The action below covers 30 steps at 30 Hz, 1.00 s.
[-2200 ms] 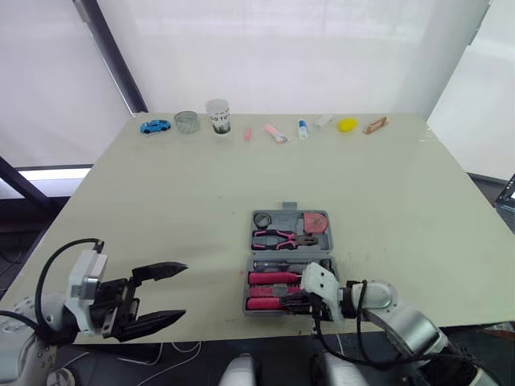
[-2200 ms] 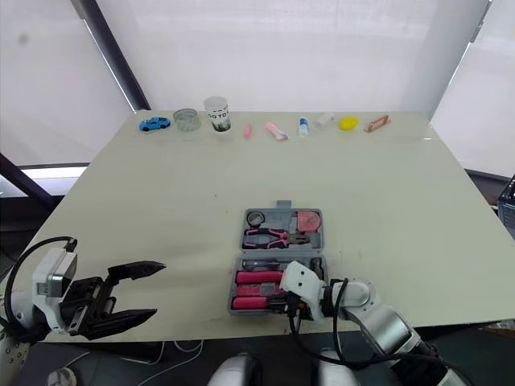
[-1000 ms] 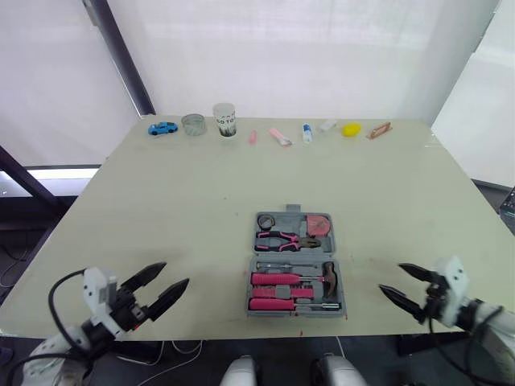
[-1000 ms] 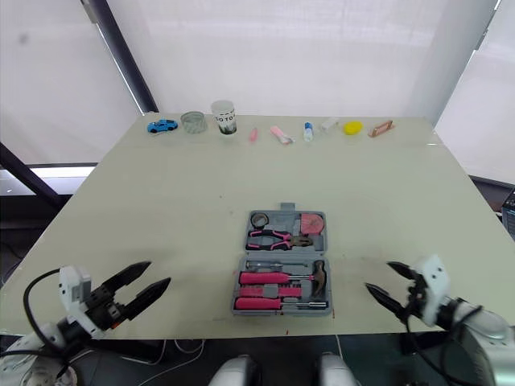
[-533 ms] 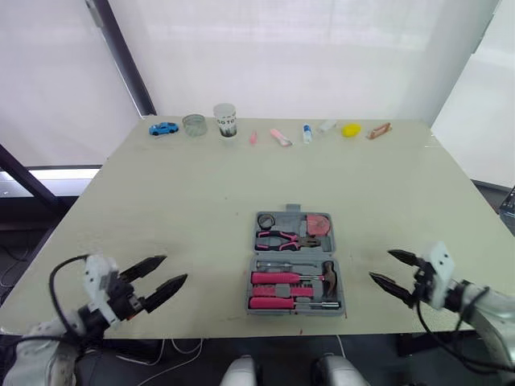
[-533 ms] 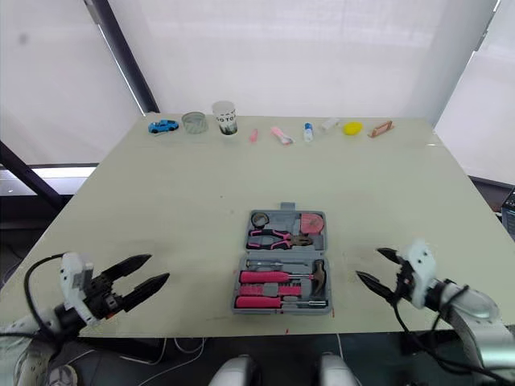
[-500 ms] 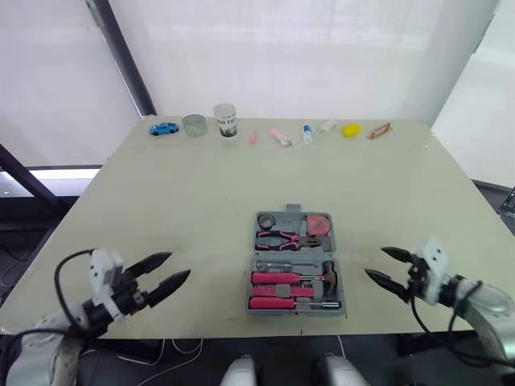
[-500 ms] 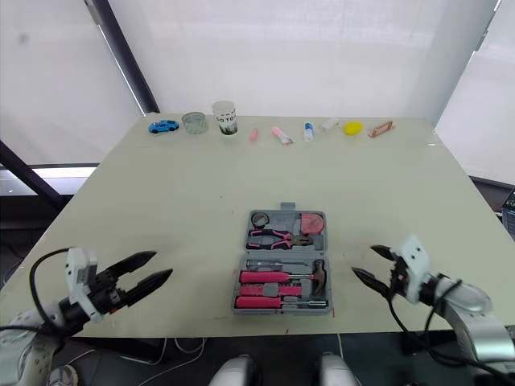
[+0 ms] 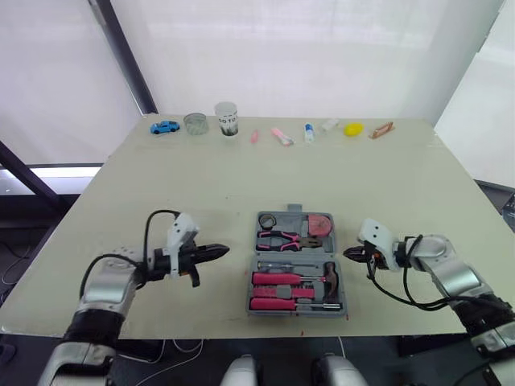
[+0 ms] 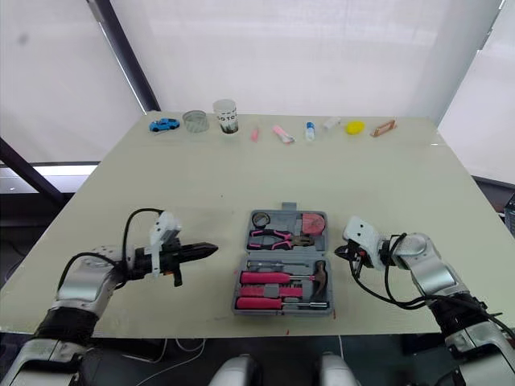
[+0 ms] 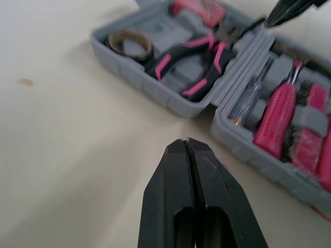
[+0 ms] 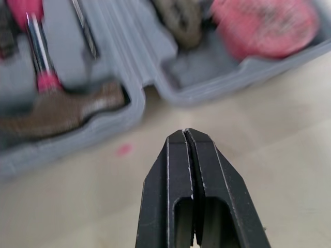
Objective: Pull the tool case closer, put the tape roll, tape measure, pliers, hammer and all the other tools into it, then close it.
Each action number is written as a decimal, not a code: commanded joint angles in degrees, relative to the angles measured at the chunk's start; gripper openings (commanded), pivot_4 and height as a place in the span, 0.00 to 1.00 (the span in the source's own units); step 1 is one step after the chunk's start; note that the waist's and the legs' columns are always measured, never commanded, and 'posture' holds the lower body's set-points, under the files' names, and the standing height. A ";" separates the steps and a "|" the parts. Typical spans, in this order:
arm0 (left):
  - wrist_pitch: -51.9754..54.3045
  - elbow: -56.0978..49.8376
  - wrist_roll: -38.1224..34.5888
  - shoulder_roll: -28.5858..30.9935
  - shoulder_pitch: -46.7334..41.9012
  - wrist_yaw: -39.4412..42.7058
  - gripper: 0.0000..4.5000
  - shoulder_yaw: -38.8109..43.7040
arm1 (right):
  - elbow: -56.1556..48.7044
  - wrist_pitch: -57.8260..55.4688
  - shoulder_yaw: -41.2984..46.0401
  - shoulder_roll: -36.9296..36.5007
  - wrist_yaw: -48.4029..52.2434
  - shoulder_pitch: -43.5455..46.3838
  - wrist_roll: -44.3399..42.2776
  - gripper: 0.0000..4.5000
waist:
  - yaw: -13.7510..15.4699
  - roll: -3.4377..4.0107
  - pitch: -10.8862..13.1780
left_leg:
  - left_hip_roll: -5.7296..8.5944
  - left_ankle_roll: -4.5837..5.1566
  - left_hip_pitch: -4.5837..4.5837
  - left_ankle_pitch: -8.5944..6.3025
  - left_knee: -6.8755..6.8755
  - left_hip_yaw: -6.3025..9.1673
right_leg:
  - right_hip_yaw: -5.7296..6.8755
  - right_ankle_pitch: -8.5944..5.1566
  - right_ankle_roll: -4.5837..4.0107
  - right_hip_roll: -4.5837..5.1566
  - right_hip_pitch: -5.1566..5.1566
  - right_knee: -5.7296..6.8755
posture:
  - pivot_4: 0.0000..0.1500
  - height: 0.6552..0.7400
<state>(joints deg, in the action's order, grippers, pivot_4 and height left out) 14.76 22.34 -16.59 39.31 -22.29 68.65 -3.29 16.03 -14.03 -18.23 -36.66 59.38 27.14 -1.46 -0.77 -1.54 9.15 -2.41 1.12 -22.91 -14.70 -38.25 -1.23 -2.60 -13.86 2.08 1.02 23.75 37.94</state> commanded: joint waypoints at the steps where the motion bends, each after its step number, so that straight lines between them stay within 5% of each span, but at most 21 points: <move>1: -2.84 3.81 3.73 -1.10 -3.42 1.88 0.01 -3.32 | 3.49 4.44 -1.68 -0.35 1.52 2.55 3.26 0.00 | -0.01 0.00 0.00 | 0.00 0.00 0.00 0.00 0.00 0.00 | 0.00 0.00 0.00 0.00 0.00 0.00 | 1.00 1.00; 12: -3.55 7.03 8.18 -8.01 -8.87 2.24 0.01 -8.02 | 4.04 3.86 -3.21 4.78 5.85 5.01 3.70 0.00 | -0.11 0.00 0.00 | 0.00 0.00 -0.01 0.00 -0.03 0.03 | -0.01 0.01 0.01 -0.01 0.01 0.05 | 1.00 1.00; 30: -3.83 5.90 7.74 -9.30 -5.90 4.00 0.01 -7.88 | -0.43 3.09 -2.22 4.06 7.17 2.04 3.63 0.00 | -0.06 0.00 0.00 | 0.00 0.00 -0.02 0.00 -0.03 0.06 | 0.01 0.01 0.01 0.00 0.00 0.05 | 1.00 1.00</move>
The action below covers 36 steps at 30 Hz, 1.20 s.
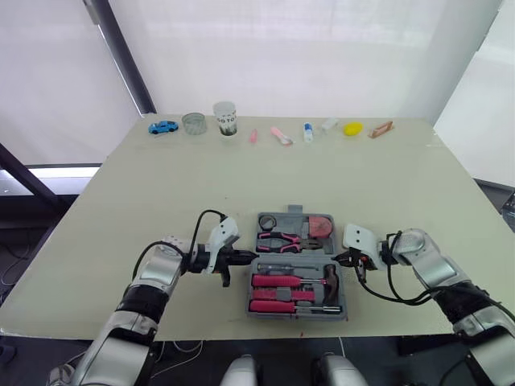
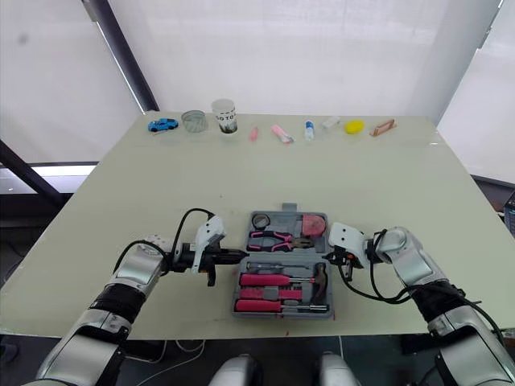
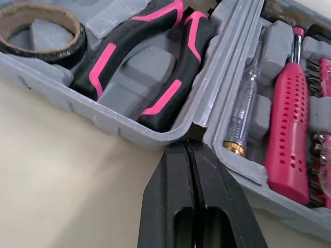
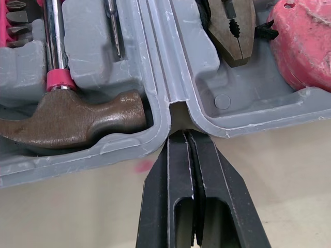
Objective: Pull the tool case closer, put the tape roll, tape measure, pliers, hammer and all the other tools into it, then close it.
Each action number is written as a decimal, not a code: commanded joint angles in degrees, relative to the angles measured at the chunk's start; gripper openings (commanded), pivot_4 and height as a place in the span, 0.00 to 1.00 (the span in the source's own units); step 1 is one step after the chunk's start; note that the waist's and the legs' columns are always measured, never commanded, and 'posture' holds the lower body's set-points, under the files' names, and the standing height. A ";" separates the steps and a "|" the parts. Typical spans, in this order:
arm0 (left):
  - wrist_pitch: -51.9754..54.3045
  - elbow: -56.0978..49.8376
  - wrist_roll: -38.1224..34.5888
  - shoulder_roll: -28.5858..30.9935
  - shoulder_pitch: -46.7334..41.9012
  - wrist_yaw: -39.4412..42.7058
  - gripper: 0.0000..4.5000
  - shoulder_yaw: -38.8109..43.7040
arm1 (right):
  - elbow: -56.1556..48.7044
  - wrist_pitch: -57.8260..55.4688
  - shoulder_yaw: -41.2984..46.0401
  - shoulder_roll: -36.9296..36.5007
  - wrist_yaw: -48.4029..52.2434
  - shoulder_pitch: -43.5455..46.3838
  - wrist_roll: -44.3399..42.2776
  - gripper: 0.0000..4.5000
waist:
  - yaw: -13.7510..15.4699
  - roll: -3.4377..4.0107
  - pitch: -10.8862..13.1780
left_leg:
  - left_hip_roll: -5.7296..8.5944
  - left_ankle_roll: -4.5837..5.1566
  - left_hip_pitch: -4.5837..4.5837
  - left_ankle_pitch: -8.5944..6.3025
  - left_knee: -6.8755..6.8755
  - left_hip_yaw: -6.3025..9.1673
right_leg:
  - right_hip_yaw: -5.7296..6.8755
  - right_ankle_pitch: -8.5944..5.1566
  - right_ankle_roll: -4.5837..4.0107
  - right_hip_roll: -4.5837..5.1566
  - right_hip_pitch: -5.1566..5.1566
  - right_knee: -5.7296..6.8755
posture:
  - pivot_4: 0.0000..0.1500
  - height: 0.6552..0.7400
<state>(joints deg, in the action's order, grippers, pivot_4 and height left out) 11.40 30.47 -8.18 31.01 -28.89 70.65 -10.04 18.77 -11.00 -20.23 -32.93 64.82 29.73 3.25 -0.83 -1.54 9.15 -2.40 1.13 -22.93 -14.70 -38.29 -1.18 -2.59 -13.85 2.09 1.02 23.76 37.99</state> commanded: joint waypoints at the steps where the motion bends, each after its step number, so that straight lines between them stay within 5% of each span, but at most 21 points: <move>1: -0.35 -2.57 -0.66 -1.13 0.94 2.05 0.01 -1.16 | -3.75 -0.16 -0.19 0.14 1.83 -0.88 -1.16 0.00 | 0.00 0.00 0.00 | 0.00 0.00 0.00 0.00 0.00 0.00 | 0.00 0.00 0.00 0.00 0.00 0.00 | 1.00 1.00; 36: 1.93 -11.41 -0.81 -0.06 9.21 1.49 0.01 -0.56 | -9.95 -4.11 0.62 -1.20 1.38 -5.39 -1.11 0.00 | 0.04 0.01 -0.01 | 0.02 0.00 0.02 0.00 0.00 0.02 | 0.01 0.00 0.00 0.02 -0.02 0.00 | 1.00 1.00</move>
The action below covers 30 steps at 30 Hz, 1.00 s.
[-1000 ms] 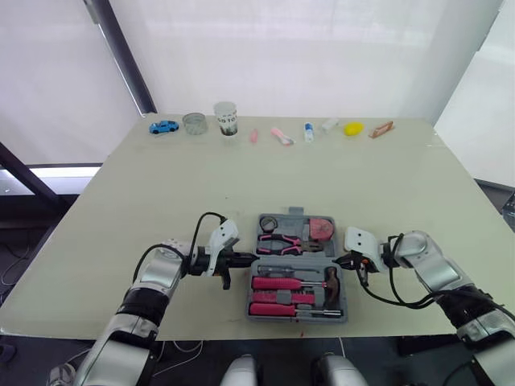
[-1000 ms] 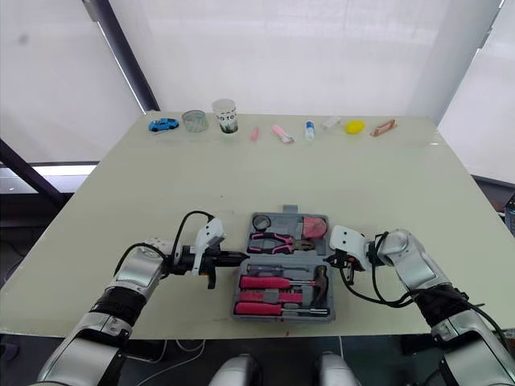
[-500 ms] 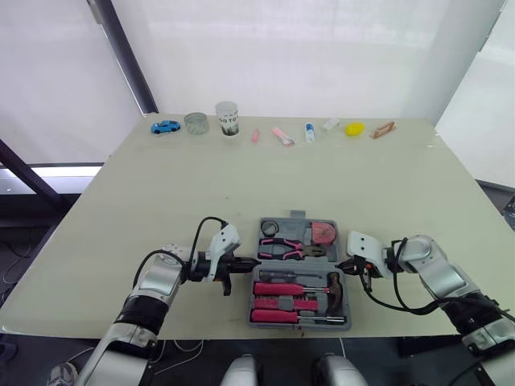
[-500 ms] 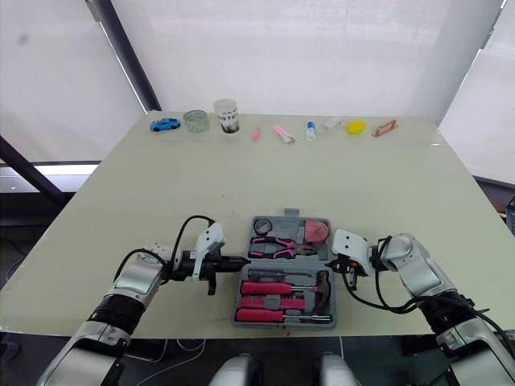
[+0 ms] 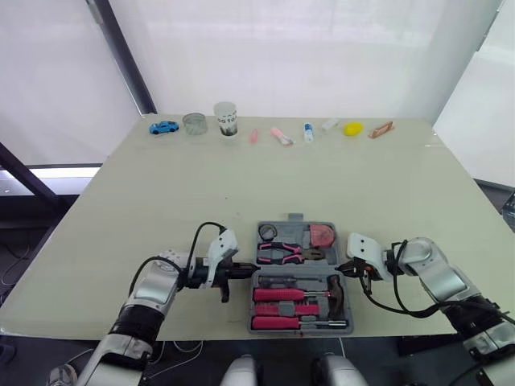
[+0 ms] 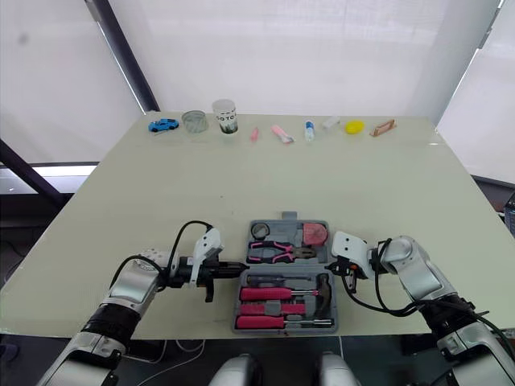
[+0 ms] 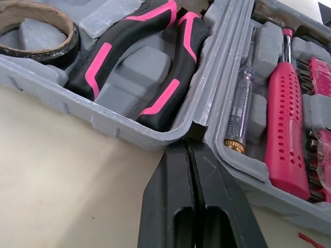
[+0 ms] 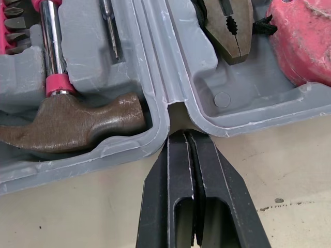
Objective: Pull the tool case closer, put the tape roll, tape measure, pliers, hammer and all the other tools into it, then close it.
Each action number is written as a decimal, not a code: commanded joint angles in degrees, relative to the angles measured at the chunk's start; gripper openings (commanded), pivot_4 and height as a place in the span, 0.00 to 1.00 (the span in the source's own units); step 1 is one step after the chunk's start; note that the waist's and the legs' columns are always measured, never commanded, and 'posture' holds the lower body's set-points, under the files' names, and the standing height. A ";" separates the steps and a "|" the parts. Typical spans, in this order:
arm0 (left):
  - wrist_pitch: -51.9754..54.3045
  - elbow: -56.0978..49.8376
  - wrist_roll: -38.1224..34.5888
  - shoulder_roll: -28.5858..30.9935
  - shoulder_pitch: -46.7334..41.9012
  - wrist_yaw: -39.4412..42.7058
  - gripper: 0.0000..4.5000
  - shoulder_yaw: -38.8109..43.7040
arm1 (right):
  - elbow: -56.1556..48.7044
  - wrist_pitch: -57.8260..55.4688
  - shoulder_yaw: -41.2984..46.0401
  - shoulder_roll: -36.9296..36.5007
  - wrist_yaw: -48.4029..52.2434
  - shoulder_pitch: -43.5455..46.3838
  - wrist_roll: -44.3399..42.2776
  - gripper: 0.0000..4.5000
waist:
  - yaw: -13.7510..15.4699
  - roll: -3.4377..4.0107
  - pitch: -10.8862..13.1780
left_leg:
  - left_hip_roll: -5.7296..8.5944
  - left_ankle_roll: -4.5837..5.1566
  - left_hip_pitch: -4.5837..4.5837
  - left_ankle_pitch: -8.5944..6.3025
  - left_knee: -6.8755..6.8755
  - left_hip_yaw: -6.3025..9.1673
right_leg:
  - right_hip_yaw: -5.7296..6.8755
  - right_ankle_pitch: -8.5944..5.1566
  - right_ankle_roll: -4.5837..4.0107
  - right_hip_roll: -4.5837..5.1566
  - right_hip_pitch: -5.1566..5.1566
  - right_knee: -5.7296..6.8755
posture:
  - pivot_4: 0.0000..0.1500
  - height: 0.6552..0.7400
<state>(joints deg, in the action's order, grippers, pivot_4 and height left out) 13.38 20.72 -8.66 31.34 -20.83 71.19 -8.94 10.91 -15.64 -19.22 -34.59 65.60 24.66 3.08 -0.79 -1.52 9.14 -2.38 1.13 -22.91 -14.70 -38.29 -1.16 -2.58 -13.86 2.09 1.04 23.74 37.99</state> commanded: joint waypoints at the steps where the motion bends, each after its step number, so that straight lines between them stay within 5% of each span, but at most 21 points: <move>1: -0.09 -1.62 -0.30 -0.40 1.21 0.85 0.01 -1.63 | -1.98 0.55 -0.41 0.46 0.61 -0.24 -0.90 0.00 | 0.00 0.00 0.00 | 0.00 0.00 0.00 0.00 0.00 0.00 | 0.00 0.00 0.00 0.00 0.00 0.00 | 1.00 1.00; 8: -5.06 0.75 -0.40 0.11 1.30 0.08 0.01 0.52 | -1.88 0.61 1.26 0.93 -2.42 -0.55 -0.84 0.00 | -0.10 0.00 0.00 | -0.01 0.00 0.01 0.00 0.00 0.00 | -0.01 0.00 0.00 -0.01 0.00 0.00 | 1.00 1.00; 16: -7.99 -1.77 -10.03 3.40 8.78 1.22 0.01 11.96 | -1.69 6.59 13.33 -1.40 -4.95 -7.02 -9.32 0.00 | -0.06 0.02 0.01 | -0.03 0.00 0.00 0.00 0.00 -0.02 | -0.01 0.00 0.00 0.02 0.01 0.02 | 1.00 1.00; 19: -5.33 -3.34 -12.48 5.55 12.91 0.25 0.18 15.66 | 0.84 11.22 17.71 -4.22 -5.03 -10.11 -10.53 0.19 | 0.00 0.03 0.01 | -0.03 0.00 0.01 0.00 0.00 -0.02 | -0.01 0.00 0.00 0.06 0.00 0.00 | 1.00 1.00; 27: -3.71 -9.89 -20.81 7.81 22.89 2.52 0.98 24.46 | 7.23 13.58 26.06 -11.92 -1.54 -17.10 -15.05 1.00 | 0.00 0.03 0.02 | -0.04 0.00 0.04 0.00 0.01 -0.06 | -0.01 -0.01 -0.02 0.08 -0.01 -0.01 | 1.00 1.00; 30: -1.15 -14.09 -24.85 7.23 24.64 2.02 0.99 26.72 | 6.27 10.61 28.37 -12.36 -0.13 -18.36 -18.42 1.00 | -0.06 0.03 0.02 | -0.07 0.00 0.09 0.00 0.01 -0.09 | -0.03 -0.01 -0.02 0.08 -0.03 0.01 | 1.00 1.00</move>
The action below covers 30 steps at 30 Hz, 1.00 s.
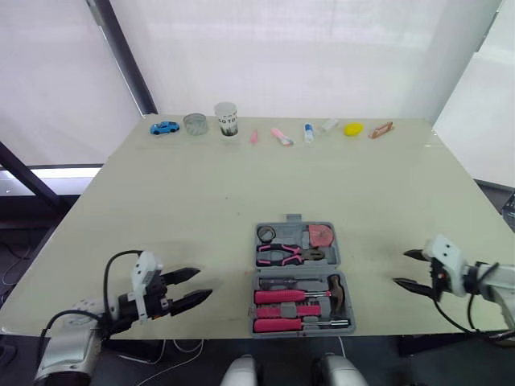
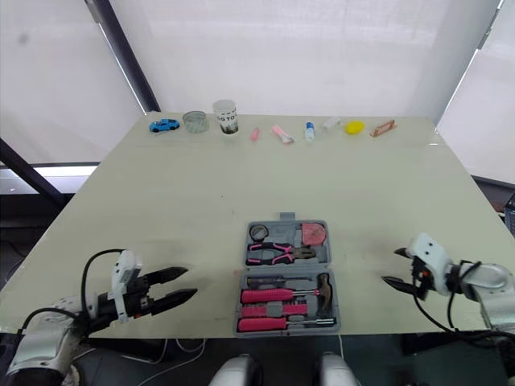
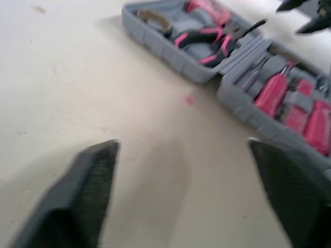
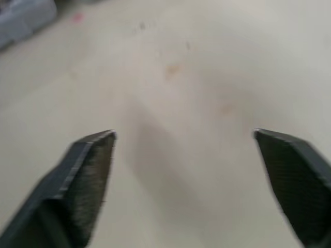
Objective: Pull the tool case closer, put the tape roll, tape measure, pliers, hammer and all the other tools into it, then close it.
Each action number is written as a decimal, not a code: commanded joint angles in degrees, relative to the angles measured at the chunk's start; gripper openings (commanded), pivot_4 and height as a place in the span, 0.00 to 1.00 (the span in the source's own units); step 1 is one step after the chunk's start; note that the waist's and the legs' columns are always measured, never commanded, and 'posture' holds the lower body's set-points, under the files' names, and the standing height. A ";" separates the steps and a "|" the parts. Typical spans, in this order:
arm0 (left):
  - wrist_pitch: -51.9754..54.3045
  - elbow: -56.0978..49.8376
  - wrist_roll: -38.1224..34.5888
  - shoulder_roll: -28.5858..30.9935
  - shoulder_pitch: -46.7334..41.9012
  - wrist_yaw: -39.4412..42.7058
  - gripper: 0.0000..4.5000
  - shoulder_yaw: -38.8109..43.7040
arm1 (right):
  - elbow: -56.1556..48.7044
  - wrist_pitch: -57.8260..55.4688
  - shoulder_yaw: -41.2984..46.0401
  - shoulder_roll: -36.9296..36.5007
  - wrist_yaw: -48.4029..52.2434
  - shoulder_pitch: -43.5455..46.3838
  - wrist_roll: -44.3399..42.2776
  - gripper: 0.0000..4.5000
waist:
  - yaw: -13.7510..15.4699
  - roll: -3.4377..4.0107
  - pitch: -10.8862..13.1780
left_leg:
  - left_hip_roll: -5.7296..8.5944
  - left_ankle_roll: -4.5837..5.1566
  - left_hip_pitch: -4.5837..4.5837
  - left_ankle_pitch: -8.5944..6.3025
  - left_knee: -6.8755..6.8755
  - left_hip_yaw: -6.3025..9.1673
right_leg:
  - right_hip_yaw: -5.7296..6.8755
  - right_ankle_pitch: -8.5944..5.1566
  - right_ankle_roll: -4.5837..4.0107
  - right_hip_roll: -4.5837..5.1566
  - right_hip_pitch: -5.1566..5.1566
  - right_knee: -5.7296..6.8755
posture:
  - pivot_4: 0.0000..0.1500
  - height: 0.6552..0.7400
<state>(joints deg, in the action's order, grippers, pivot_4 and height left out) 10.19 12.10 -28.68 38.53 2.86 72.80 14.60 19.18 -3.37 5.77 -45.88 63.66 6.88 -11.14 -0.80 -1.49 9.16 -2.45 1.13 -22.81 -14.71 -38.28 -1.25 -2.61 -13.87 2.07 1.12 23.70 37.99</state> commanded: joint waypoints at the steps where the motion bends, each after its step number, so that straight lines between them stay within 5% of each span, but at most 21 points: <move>1: 2.47 -6.79 -5.74 0.12 1.56 0.92 0.99 3.38 | -3.53 -3.46 4.14 -0.86 2.14 -0.78 -5.91 1.00 | -0.07 0.01 0.00 | -0.01 0.00 0.00 0.00 0.00 0.00 | 0.00 0.00 0.00 -0.01 0.00 0.00 | 1.00 1.00; 6: 1.37 -11.05 -5.94 -1.23 1.74 1.18 0.99 1.01 | -13.88 -17.91 4.79 0.96 3.21 -0.67 -16.10 1.00 | -0.16 0.06 0.01 | -0.03 0.00 0.06 0.00 0.01 0.00 | -0.05 0.01 0.01 -0.05 -0.02 0.01 | 1.00 1.00; 9: 2.54 -12.24 -5.59 -2.79 -0.74 0.89 0.82 -2.30 | -18.26 -25.86 2.02 1.77 2.66 1.57 -19.00 1.00 | 0.04 0.06 0.01 | 0.00 0.00 0.05 0.00 0.00 -0.01 | -0.03 0.01 0.01 -0.04 -0.04 0.00 | 1.00 1.00; 12: 2.71 -12.25 -3.92 -4.08 -3.60 1.16 0.54 -6.57 | -18.96 -32.94 -1.35 3.16 0.41 6.52 -19.64 1.00 | 0.03 0.06 0.01 | 0.01 0.00 0.02 0.00 -0.01 0.00 | -0.03 0.01 0.01 -0.04 -0.04 -0.02 | 1.00 1.00; 13: 2.20 -11.77 -2.94 -4.60 -4.64 1.39 0.37 -8.20 | -18.47 -34.27 -2.99 3.51 0.82 8.68 -19.38 1.00 | 0.03 0.06 0.01 | 0.03 0.00 0.02 0.00 -0.03 0.01 | -0.02 0.02 0.01 -0.05 -0.04 -0.01 | 1.00 1.00; 17: 0.31 -9.12 0.42 -6.68 -8.18 1.64 0.02 -13.27 | -13.35 -37.68 -7.45 6.13 0.18 16.74 -17.54 1.00 | -0.15 0.07 0.01 | 0.04 0.00 0.02 0.00 -0.02 0.01 | -0.04 0.02 0.02 -0.08 -0.04 -0.01 | 1.00 1.00; 30: -7.63 3.24 10.07 -12.47 -15.16 2.63 0.02 -23.66 | 10.44 -38.05 -19.43 13.21 3.61 34.55 -6.98 1.00 | -0.02 0.09 0.02 | 0.06 0.00 -0.09 0.00 -0.02 0.07 | 0.02 0.02 0.01 -0.08 0.01 -0.03 | 1.00 1.00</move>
<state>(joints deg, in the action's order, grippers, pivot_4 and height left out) 3.97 15.49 -19.13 26.51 -11.59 74.77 -8.15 28.70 -42.27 -13.36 -32.77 66.02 39.95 -18.84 -0.82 -1.40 9.18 -2.39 1.13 -22.92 -14.70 -38.29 -1.18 -2.58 -13.85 2.09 1.04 23.72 37.96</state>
